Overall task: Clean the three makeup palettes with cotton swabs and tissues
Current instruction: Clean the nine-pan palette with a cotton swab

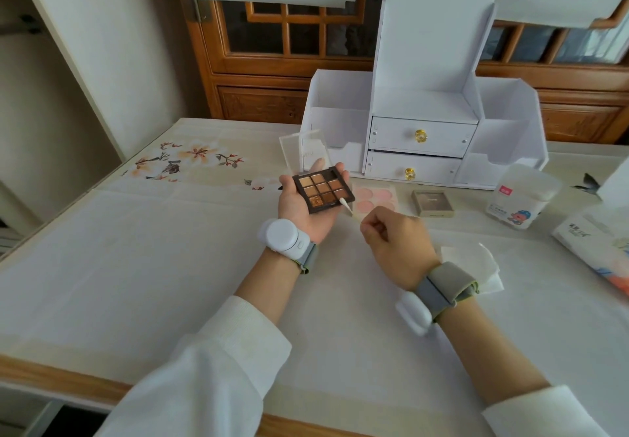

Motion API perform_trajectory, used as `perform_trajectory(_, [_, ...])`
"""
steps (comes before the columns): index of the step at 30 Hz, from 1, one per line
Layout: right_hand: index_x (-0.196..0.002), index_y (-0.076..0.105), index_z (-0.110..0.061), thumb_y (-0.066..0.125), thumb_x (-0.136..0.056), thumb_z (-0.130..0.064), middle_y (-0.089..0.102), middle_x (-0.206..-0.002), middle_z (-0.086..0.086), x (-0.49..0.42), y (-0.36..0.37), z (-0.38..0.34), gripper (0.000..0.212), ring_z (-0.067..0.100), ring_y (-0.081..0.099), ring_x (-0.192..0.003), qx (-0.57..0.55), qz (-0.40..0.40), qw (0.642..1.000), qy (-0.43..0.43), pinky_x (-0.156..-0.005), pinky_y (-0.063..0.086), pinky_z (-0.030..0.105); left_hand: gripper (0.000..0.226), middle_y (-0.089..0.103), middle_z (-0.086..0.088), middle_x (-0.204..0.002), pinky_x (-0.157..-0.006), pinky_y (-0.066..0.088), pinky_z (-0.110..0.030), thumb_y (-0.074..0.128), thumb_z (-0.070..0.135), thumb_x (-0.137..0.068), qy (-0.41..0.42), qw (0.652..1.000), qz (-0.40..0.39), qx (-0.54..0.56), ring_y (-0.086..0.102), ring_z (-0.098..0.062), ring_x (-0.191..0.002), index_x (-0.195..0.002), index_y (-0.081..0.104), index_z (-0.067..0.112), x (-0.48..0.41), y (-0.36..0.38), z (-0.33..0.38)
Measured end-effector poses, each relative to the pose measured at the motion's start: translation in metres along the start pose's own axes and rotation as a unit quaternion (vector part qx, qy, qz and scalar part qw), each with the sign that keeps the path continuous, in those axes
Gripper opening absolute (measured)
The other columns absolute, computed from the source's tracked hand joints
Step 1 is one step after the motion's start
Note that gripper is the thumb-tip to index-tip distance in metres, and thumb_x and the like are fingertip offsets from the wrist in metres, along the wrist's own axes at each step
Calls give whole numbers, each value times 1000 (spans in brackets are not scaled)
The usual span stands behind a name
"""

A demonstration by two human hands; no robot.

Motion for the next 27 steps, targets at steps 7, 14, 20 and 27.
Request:
perform_trajectory(7, [-83, 64, -8, 57, -85, -9, 69, -74, 10, -1, 8, 4, 8, 25, 62, -70, -34, 7, 999, 25, -70, 51, 35, 68, 61, -28, -97, -84, 47, -47, 14, 58, -97, 3, 1000, 5, 20, 59, -38, -86, -110, 52, 3, 0, 2, 0])
perform_trajectory(14, [-80, 64, -9, 57, -83, -8, 68, -70, 9, -1, 11, 2, 8, 24, 60, -66, -32, 15, 999, 12, -67, 49, 32, 65, 60, -31, -93, -88, 45, -51, 18, 55, -98, 6, 999, -13, 32, 59, -39, -84, -108, 51, 0, -1, 4, -3])
perform_trajectory(20, [-79, 64, -7, 59, -82, -5, 68, -70, 8, 0, 15, -3, 6, 22, 59, -67, -32, -7, 999, -11, -65, 43, 27, 74, 55, -28, -99, -92, 43, -49, 16, 56, -97, 0, 1000, -23, 5, 56, -37, -90, -137, 36, -3, -2, 4, -6])
perform_trajectory(27, [-81, 63, -7, 57, -84, -7, 66, -71, 7, -1, 11, 0, 6, 19, 56, -66, -27, 0, 1000, -3, -63, 42, 24, 69, 52, -27, -105, -97, 40, -48, 15, 55, -98, -1, 999, -34, 18, 53, -37, -95, -130, 41, -1, -3, 4, -5])
Point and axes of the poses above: each hand's wrist, its own x-axis away from the middle knuckle, its own y-axis out of the palm, z = x × y, the point moved 6 cm from there along -x, towards the middle knuckle
